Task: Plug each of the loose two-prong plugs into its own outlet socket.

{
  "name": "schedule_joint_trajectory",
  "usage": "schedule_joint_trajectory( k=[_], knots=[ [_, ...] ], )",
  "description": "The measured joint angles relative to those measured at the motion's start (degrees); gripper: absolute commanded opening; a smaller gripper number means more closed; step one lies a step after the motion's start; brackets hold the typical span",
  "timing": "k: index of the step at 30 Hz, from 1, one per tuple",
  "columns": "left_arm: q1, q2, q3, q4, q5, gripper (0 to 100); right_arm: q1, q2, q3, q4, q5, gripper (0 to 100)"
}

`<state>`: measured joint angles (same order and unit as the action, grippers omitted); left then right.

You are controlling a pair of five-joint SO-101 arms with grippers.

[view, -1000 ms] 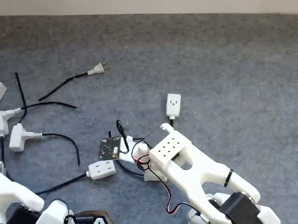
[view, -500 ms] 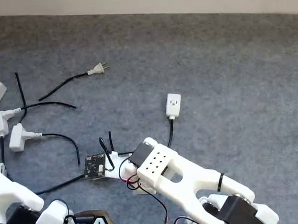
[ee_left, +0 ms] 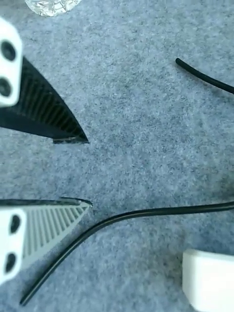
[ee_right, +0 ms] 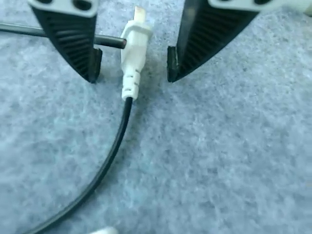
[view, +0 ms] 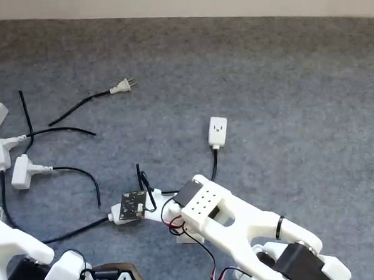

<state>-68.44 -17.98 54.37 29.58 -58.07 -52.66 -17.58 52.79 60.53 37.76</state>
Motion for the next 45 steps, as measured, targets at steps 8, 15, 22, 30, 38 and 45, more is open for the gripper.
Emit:
schedule_joint_trajectory(
  k=[8,15,22,30,38,45],
  knots=[
    [0.1,0.0,0.0,0.0,0.0,19,0.5,0.0,0.0,-0.3,-0.4,0.5],
    [0.1,0.0,0.0,0.0,-0.4,19,0.8,0.0,0.0,-4.1,-0.4,1.0],
    [0.1,0.0,0.0,0.0,-0.4,19,0.7,0.0,0.0,-4.8,-0.4,11.6],
    [0.1,0.0,0.0,0.0,-0.4,19,-0.7,0.0,1.4,-5.5,-4.6,16.3],
    [0.1,0.0,0.0,0.0,-0.4,19,-0.7,0.0,1.4,-5.5,-4.9,6.7],
    [0.1,0.0,0.0,0.0,-0.4,18,-0.6,0.0,1.1,-7.4,-10.1,0.6]
  ],
)
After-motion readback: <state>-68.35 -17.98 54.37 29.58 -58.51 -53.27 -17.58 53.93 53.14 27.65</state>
